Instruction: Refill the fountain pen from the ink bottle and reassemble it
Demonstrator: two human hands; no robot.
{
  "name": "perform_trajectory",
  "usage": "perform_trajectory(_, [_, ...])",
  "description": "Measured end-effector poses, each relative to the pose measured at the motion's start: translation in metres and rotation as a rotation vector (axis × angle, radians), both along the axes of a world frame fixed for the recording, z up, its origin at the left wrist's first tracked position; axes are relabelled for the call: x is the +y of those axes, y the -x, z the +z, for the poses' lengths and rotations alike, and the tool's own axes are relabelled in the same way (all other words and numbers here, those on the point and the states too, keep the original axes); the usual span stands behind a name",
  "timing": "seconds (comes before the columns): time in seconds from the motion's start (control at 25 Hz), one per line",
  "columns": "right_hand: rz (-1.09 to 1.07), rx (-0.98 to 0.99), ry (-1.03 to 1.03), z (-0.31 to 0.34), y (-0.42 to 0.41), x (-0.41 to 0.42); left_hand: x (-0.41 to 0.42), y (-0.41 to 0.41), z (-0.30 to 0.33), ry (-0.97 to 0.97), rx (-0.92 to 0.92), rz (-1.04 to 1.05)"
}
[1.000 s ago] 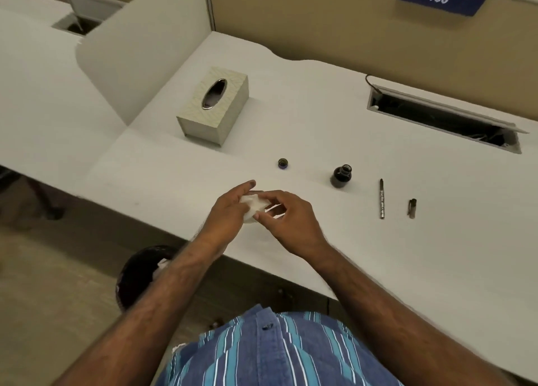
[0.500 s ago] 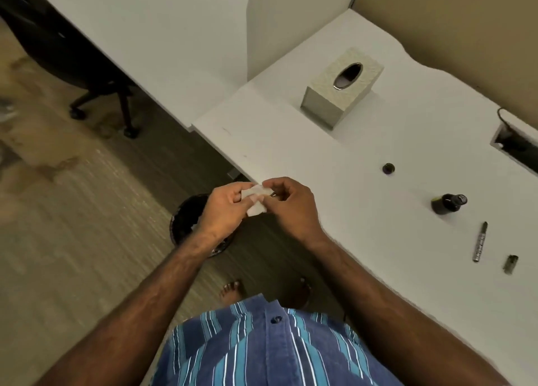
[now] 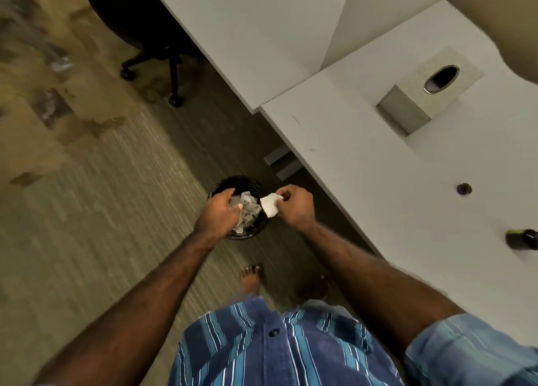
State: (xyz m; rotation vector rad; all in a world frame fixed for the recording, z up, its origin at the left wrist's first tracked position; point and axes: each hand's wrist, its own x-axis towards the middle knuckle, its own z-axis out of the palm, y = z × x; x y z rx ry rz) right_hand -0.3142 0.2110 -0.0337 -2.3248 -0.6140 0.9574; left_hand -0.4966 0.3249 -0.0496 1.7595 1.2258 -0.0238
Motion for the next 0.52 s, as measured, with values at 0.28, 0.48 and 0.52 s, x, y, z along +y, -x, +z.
perform_trajectory(0.28, [-0.018,-0.018,0.098,-0.048,0.013,0.038,0.020,0.026,-0.025,-0.301,0.206,-0.207])
perform_trajectory(0.48, [0.017,0.008,0.054,-0.064,0.027,0.057,0.026,0.032,-0.021,-0.438,0.299,-0.325])
perform_trajectory(0.52, [0.022,0.025,0.032,-0.068,0.030,0.060,0.025,0.034,-0.023,-0.469,0.303,-0.332])
